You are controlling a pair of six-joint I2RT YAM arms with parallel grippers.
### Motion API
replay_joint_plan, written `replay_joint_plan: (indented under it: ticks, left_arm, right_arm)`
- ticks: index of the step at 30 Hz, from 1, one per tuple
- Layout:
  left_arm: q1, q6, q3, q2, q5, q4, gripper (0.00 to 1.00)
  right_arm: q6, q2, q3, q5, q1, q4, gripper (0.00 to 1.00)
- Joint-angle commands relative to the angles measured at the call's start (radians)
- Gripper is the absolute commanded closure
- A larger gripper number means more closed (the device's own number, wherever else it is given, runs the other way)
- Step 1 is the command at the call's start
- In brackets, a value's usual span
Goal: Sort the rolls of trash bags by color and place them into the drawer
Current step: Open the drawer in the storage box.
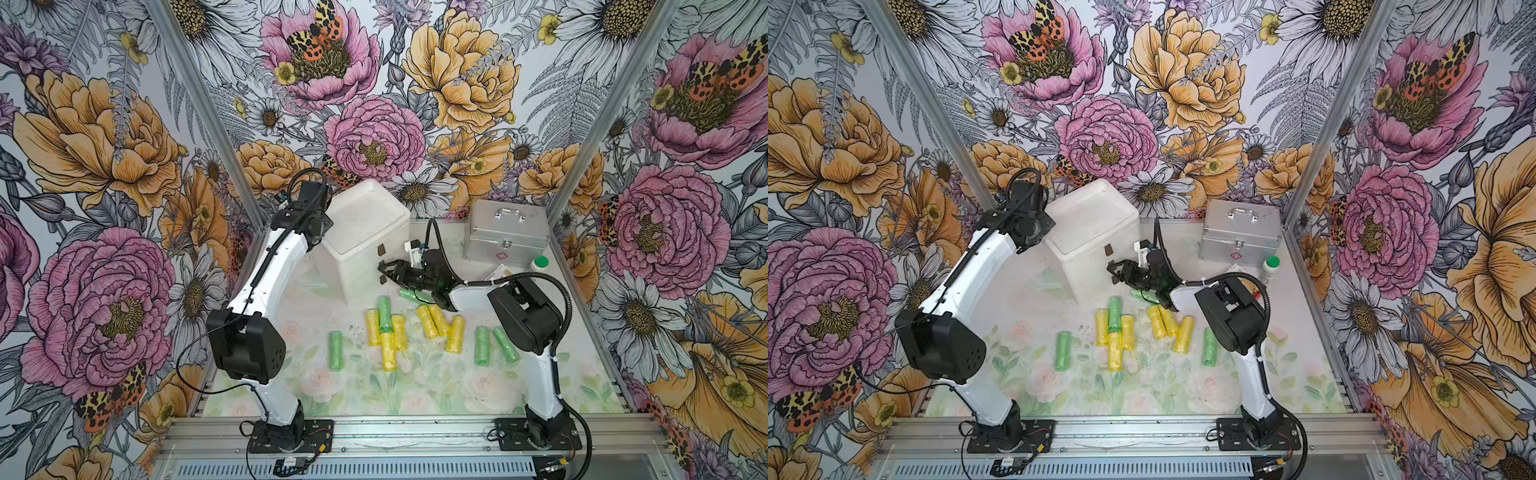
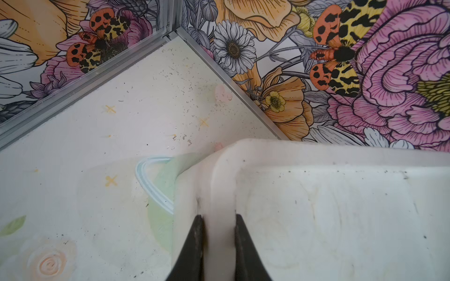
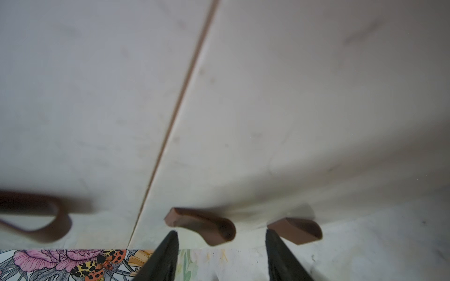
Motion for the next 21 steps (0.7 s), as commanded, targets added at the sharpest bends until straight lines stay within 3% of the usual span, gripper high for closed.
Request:
replay_joint_plan:
  ticks: [1, 7, 12, 17, 21]
  left_arm:
    - [0.012, -0.033, -0.034, 0.056, 0.164, -0.114, 1.00]
    - [0.017, -0.031, -0.038, 0.053, 0.164, -0.114, 1.00]
    - [0.020, -0.031, -0.035, 0.056, 0.195, -0.113, 1.00]
    - [0.019, -0.031, -0.036, 0.050, 0.195, -0.114, 1.00]
    - [0.021, -0.034, -0.045, 0.042, 0.192, -0.114, 1.00]
  right_arm:
    - [0.016, 0.022, 0.017, 0.023, -0.008, 0.084, 0.42]
    - [0.056, 0.034, 0.018, 0.032, -0.014, 0.160, 0.44]
    - [0.090, 0.057, 0.034, 0.022, -0.019, 0.208, 0.52]
    - [0.120, 0.065, 0.026, 0.018, -0.020, 0.255, 0.68]
    - [0.132, 0.053, -0.005, 0.027, -0.020, 0.274, 0.92]
